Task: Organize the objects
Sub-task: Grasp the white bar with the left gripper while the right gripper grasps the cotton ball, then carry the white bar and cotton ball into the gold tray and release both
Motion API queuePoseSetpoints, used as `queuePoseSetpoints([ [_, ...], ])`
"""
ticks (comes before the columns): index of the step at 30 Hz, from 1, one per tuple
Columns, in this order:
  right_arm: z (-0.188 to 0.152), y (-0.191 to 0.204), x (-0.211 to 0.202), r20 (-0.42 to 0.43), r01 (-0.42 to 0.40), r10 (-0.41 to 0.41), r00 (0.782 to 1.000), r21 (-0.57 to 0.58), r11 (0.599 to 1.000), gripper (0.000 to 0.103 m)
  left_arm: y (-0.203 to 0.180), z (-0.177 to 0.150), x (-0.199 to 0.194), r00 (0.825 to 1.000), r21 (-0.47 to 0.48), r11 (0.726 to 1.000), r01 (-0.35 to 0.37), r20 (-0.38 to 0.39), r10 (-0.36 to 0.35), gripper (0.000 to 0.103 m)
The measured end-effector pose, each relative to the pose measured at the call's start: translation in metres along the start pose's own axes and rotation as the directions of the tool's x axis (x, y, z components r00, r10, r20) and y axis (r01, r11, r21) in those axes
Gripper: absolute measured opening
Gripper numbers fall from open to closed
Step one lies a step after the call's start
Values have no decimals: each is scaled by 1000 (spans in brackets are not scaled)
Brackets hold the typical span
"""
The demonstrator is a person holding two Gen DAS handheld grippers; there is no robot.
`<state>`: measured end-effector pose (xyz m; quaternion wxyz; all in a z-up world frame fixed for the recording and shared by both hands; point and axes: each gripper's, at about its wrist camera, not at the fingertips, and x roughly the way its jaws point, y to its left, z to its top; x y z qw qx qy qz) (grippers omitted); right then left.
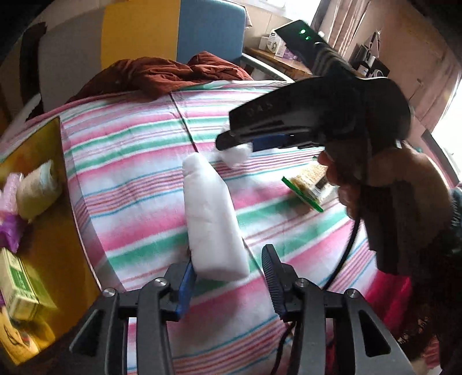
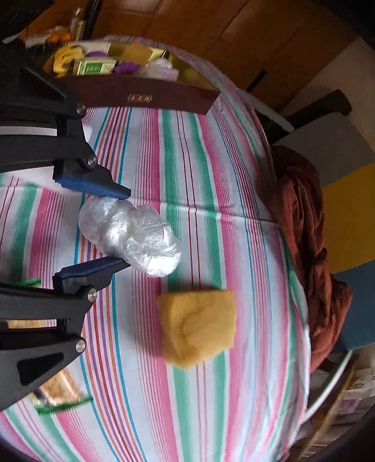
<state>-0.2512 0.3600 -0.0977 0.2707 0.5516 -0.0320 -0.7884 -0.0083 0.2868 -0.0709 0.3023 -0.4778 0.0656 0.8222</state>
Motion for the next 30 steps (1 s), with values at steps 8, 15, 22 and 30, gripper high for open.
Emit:
queuePoseSetpoints([
  [8,1,6,-6,27,50,-48,998,-48,998,40,-2,20,28,998,53,997,-63,-17,64,42],
  [15,2,6,-18,74,33,-28,997,-57,998,40,-7,26,34,997,98,992,-76,9,76,18],
  [22,1,15,-13,59,35,-29,998,-93,995,40,-1,23,17,992,69,991,-115,50,112,18],
  [30,-5,23,-14,64,30,-22,998,-137,990,40,9,27,-19,981,44,989,-145,135,138,18],
])
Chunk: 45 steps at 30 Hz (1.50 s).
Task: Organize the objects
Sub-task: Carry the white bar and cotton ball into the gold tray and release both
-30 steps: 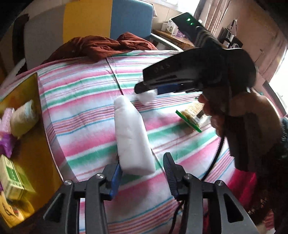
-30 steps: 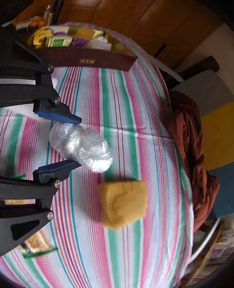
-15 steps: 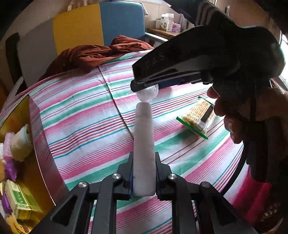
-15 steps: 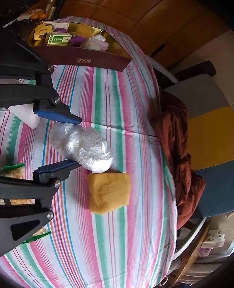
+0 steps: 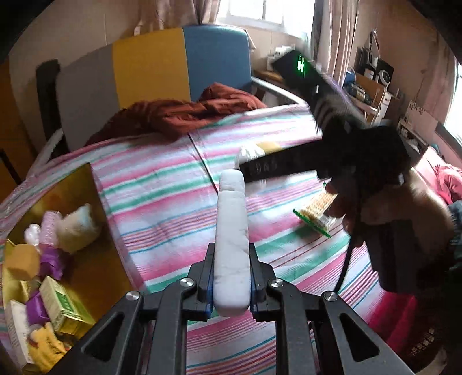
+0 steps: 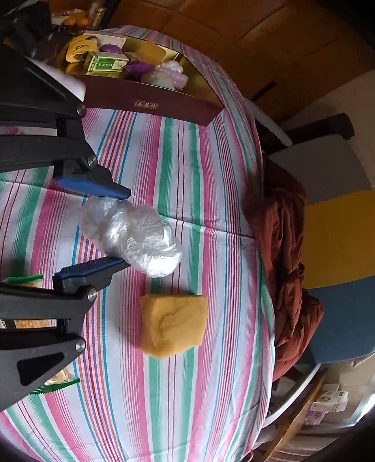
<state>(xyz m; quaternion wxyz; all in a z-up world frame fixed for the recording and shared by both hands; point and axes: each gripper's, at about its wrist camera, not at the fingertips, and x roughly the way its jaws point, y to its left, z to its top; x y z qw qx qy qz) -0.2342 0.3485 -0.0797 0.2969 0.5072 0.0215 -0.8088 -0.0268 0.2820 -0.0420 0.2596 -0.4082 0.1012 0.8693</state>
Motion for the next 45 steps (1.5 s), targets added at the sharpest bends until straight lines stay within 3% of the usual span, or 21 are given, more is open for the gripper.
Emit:
queuePoseSetpoints([
  [9,-3,5,-3,19,15,-14,1000,-23,1000,40,10,-1,-35,997,-28,999,-26,69,28,18],
  [24,-9,27,-11,53,-40,46,998,-107,993,40,61,-17,-61,993,-140,988,-68,85,81,18],
  [29,-13,38,-16,46,-58,64,997,-124,991,40,105,-30,-79,986,-226,967,-119,90,143,18],
  [37,-26,85,-37,64,-138,153,986,-195,971,40,176,-69,-99,967,-377,902,-212,51,249,18],
  [45,-49,156,-45,41,-239,260,965,-281,930,40,202,-89,-102,969,-458,866,-203,33,244,18],
])
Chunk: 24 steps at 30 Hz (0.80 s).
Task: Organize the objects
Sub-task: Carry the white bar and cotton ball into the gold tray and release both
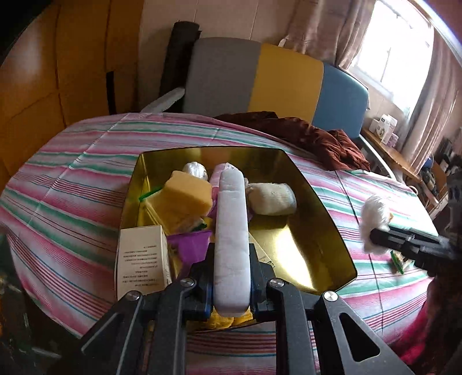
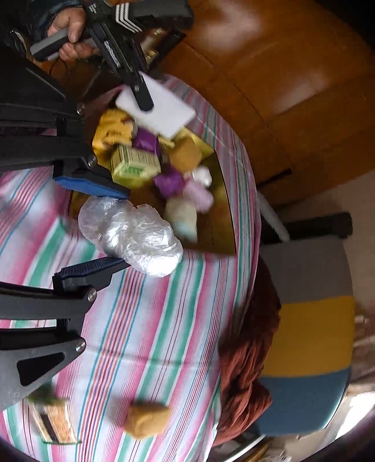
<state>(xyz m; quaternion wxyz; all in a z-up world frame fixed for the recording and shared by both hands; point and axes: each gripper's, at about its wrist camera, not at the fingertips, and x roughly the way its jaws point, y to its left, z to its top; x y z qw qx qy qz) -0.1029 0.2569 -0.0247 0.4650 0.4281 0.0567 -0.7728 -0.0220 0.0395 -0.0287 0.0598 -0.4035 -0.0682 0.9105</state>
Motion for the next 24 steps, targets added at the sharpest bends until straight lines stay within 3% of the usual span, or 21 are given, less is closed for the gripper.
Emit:
queuePoseSetpoints([
  [4,1,26,16,-21,-15,15,1000,-32,999,43,-5,11,4,999,1,999,33,16,-33,18],
  [12,-2,48,35,-16,61,-62,998,-51,997,54,-19,34,25,998,22,998,56,34,-57,21],
  [14,-4,50,34,-8,83,-83,996,-55,995,59,-18,33,29,999,18,999,47,26,-47,28],
  [16,-5,56,29,35,130,-128,991,-95,987,60,-19,30,29,999,26,999,24,28,-25,52],
  [18,-7,66,22,99,204,-191,977,-145,968,63,-18,27,26,999,32,999,0,42,-2,66],
  [22,-14,75,14,167,301,-278,946,-130,945,67,-21,23,16,993,55,996,-76,96,71,78],
  [24,-17,74,16,149,304,-286,946,-116,945,67,-21,21,8,986,59,992,-111,134,102,86],
])
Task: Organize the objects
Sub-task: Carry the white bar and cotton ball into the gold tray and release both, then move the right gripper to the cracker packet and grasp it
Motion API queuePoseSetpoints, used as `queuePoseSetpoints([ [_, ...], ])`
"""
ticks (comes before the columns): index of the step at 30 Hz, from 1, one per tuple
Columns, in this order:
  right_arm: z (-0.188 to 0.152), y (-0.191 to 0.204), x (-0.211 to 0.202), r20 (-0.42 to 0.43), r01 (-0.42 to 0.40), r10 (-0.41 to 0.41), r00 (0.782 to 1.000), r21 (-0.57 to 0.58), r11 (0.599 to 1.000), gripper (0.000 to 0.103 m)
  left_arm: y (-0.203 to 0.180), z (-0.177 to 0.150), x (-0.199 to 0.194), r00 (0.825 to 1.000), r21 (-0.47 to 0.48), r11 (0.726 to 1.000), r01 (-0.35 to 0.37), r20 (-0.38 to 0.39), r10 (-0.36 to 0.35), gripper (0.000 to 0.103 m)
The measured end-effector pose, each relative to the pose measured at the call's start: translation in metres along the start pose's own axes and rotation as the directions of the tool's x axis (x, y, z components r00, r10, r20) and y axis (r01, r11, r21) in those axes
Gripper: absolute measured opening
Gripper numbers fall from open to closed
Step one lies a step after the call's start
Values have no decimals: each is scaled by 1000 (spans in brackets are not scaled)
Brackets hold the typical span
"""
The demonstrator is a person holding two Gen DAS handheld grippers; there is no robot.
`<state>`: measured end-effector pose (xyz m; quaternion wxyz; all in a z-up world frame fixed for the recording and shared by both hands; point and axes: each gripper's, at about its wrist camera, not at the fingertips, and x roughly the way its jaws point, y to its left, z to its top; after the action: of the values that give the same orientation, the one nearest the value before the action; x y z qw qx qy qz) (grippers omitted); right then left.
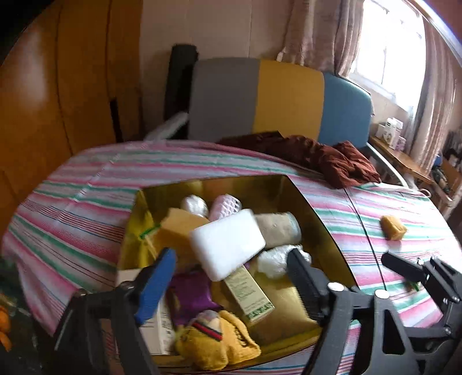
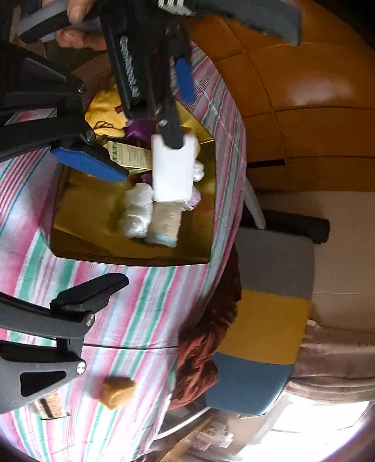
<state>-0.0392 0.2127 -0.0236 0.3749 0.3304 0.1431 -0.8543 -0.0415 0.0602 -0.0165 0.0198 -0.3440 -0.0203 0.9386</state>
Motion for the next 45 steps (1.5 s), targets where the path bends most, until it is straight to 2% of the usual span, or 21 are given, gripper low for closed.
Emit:
queuePoseSetpoints([
  [4,-5,-4,3,-27,-7,8,1000,38,999,67,0,1,-17,996,13,998,-59,65,58,98],
  [7,-11,-5,2,-36,8,-5,999,61,998,67,1,1,-25,994,7,998,-67,86,66,102],
  [11,-19,-6,-4,-31,9,-6,999,90,996,67,1,-3,-32,995,-1,999,-52,85,52,103],
  [21,-24,-3,-20,-5,32,-32,999,69,997,67,-10,-14,-34,998,32,998,-48,51,46,103],
  [26,-28,-7,-23,-6,32,-32,999,73,997,67,-19,-18,-37,997,67,996,-58,63,53,103],
  [38,-34,-39,-32,-15,52,-51,999,148,988,67,-37,-22,-38,998,125,991,-42,58,35,103],
  [45,-36,-69,-34,-33,92,-87,996,220,971,67,-52,-22,-39,998,179,983,-31,67,20,103],
])
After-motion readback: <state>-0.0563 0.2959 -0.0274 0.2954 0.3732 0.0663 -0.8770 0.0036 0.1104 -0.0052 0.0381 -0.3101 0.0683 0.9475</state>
